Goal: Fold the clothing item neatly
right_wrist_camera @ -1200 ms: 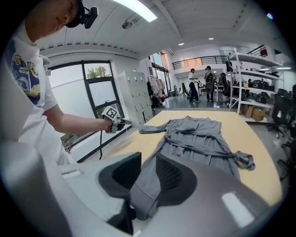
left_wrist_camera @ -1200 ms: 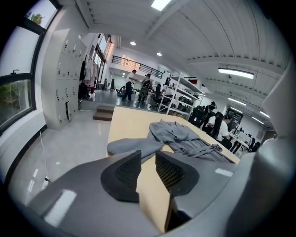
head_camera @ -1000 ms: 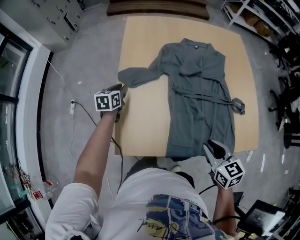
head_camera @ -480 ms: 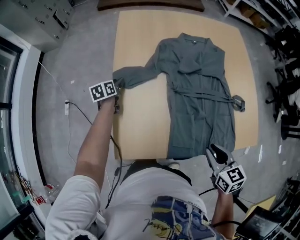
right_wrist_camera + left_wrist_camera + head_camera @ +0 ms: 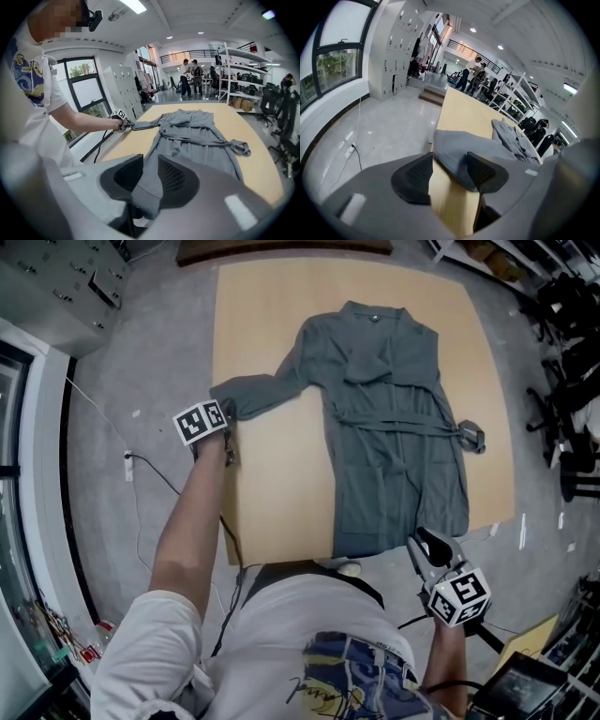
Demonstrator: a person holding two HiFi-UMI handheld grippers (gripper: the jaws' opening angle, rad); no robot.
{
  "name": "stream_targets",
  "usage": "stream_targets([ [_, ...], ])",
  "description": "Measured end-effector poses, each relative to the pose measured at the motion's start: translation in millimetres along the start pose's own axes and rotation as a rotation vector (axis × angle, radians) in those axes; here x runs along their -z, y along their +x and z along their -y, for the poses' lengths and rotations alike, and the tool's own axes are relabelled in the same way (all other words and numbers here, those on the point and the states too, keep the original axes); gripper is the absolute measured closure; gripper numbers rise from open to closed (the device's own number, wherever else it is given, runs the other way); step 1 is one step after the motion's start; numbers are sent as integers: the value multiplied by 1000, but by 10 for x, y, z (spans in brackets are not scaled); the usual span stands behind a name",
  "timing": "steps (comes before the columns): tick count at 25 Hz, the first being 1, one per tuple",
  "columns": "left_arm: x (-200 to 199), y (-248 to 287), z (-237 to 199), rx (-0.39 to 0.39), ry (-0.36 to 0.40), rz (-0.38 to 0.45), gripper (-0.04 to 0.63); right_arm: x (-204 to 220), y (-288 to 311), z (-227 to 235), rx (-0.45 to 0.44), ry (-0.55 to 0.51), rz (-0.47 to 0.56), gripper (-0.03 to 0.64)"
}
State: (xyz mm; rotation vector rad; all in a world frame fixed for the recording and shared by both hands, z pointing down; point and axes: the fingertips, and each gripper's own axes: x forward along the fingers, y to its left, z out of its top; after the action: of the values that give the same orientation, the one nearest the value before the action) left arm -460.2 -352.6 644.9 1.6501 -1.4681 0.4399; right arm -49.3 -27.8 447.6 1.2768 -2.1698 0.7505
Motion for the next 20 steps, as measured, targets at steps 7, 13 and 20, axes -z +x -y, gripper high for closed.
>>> stream_targets([
  [7,3,-2,1,-39,87,-9,559,77,-11,36,8,0,-17,518],
  [13,-290,-200,145,15,93,126,571,62,-55,42,8,0,1,518],
  [20,-695,-511,452,103,84,287,572,113,-74,69,-15,6,8,518],
])
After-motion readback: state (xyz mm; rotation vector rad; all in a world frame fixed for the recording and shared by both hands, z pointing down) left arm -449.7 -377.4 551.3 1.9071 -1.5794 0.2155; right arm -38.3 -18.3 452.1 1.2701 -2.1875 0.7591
